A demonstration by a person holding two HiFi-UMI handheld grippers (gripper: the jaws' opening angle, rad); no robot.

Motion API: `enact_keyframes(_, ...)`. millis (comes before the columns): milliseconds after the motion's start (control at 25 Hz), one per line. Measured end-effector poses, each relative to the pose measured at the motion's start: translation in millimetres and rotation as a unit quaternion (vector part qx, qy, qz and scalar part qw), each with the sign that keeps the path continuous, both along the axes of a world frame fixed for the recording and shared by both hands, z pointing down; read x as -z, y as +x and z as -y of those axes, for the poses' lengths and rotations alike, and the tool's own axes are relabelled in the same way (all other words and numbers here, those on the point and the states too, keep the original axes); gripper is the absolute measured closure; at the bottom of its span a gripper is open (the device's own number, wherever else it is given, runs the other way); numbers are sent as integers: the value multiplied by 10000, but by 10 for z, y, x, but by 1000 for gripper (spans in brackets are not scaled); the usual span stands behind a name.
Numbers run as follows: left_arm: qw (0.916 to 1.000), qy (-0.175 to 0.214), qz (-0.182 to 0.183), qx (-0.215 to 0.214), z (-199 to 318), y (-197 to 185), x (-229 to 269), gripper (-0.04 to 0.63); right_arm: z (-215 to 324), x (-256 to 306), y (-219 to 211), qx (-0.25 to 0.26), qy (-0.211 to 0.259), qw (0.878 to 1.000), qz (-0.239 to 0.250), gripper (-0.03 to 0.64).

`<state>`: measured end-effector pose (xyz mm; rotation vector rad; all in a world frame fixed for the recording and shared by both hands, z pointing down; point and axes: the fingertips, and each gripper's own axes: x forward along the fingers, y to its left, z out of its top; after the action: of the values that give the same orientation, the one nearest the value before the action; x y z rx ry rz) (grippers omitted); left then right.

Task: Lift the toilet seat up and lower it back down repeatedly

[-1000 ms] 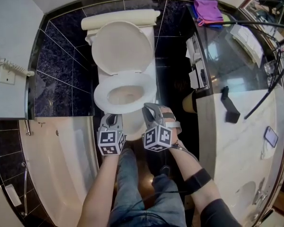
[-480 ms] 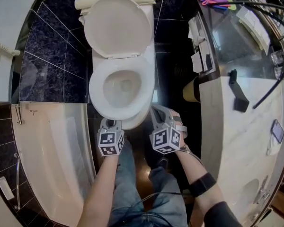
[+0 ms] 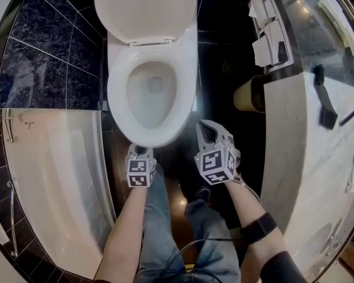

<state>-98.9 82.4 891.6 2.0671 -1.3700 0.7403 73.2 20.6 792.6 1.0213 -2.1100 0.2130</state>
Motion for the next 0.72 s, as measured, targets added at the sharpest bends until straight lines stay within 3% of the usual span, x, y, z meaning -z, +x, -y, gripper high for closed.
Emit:
enact_keyframes(360,9970,-711,265,115,-202,-34,-450,601,-62,-154,-9,52,-108,9999,37,592)
enact_keyframes(560,9902,-1390,91,137,-438,74,-511,601,12,-55,15,25,-72,10000,-2,592)
enact_keyframes(720,9869,-1605,129,-46,-597,104,-544,600,25,23,23,5,-56,10000,22,592)
